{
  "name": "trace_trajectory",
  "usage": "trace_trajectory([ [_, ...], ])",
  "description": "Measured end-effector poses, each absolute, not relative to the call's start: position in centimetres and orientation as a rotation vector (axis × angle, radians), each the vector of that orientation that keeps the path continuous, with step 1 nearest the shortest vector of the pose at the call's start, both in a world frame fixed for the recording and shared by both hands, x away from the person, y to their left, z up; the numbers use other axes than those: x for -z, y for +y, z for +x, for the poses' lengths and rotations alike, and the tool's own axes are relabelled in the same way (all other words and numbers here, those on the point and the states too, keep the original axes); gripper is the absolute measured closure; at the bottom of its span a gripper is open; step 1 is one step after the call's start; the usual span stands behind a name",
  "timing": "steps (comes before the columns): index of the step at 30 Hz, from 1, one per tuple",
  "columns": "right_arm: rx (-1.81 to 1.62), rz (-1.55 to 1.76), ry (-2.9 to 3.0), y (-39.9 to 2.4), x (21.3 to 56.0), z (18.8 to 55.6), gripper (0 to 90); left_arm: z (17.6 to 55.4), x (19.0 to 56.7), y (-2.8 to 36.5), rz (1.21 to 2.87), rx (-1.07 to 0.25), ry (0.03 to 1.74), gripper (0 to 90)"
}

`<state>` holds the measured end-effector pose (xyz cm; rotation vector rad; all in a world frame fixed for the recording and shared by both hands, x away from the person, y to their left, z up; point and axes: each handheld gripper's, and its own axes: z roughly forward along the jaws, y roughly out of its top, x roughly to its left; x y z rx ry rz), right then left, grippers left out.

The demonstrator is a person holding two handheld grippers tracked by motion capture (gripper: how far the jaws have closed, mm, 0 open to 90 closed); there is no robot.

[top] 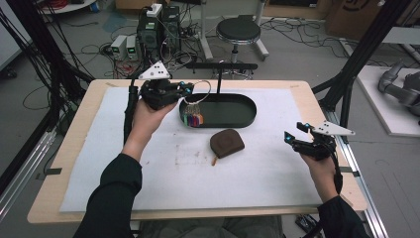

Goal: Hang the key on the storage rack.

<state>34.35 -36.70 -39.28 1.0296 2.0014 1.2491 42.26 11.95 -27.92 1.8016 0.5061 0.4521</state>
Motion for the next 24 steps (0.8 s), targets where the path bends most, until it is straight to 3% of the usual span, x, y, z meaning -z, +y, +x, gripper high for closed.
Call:
trace_trajectory([
  [24, -1.252, 1.027, 1.999, -37.0, 39.3, 34.2, 35.7, 48.6, 29.6, 11.3, 1.818, -0.493, 0.660, 86.7],
])
